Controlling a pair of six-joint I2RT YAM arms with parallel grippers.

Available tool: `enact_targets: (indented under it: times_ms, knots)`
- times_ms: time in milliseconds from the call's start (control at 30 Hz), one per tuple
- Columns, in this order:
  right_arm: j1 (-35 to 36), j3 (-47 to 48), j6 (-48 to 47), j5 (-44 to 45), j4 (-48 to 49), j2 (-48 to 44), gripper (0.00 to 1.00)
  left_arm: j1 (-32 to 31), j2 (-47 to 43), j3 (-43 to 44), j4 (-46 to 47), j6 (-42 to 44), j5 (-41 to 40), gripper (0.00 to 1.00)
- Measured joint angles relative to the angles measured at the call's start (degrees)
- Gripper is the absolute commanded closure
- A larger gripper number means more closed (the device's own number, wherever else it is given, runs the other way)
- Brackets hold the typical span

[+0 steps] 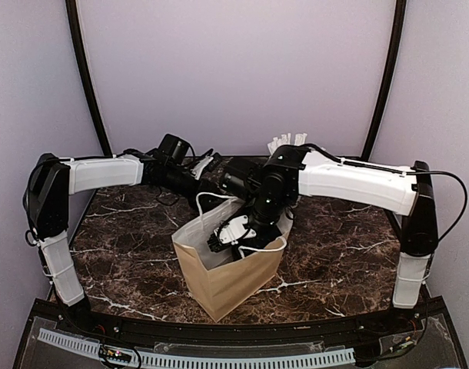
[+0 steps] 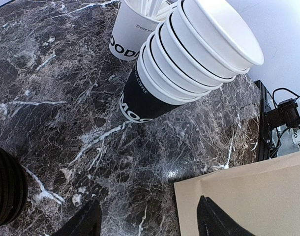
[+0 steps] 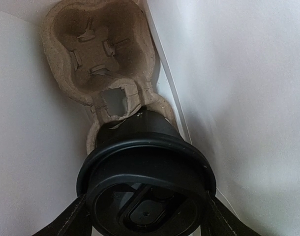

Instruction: Pack the takeout coffee

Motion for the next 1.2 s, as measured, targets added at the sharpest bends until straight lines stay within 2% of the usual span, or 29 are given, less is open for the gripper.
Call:
enact_targets:
  times_ms: [133,300,400,567,700,833,967,1067,1200]
  knots:
    - [0.26,4.17,4.35,-0.7,-1.99,3.06,1.0,0.0,-0.02,0.0,-0.11,0.02,-0.02,0.31]
    - [1.42,1.55,7.82,1.22,-0.83,1.33,1.0,0.0,-0.02,0.0,-0.24,0.02,-0.02,0.31]
    - [0.52,2.1,7.26,0.11,-1.11,1.7,1.0,0.0,-0.02,0.0,-0.96,0.02,-0.02,0.31]
    - [-0.44,-2.32,4.2,-0.46,1.92,-0.92,1.0,0.0,-0.26,0.0,-1.44,-0.02,-0.04,0.31]
    - [-0.59,-0.81,3.98,-0.85,1.14,0.94,1.0,0.0,-1.49,0.0,-1.51,-0.04,-0.11,0.31]
    - [-0.74,0.9,4.09,-0.96,0.0,0.92,0.73,0.0,-3.15,-0.22,-1.51,-0.04,-0.42,0.31]
    - [-0.87,2.97,4.26,-0.92,-1.97,1.7,0.55,0.0,-4.5,-0.33,-2.19,-0.02,-0.9,0.31]
    - [-0.9,5.22,4.57,-0.87,-4.37,2.56,0.47,0.0,-5.05,-0.35,-2.38,-0.02,-1.16,0.31]
    - [-0.87,8.61,5.35,-0.17,-7.98,4.0,0.28,0.0,-5.73,-1.22,-2.4,-0.07,-1.31,0.31]
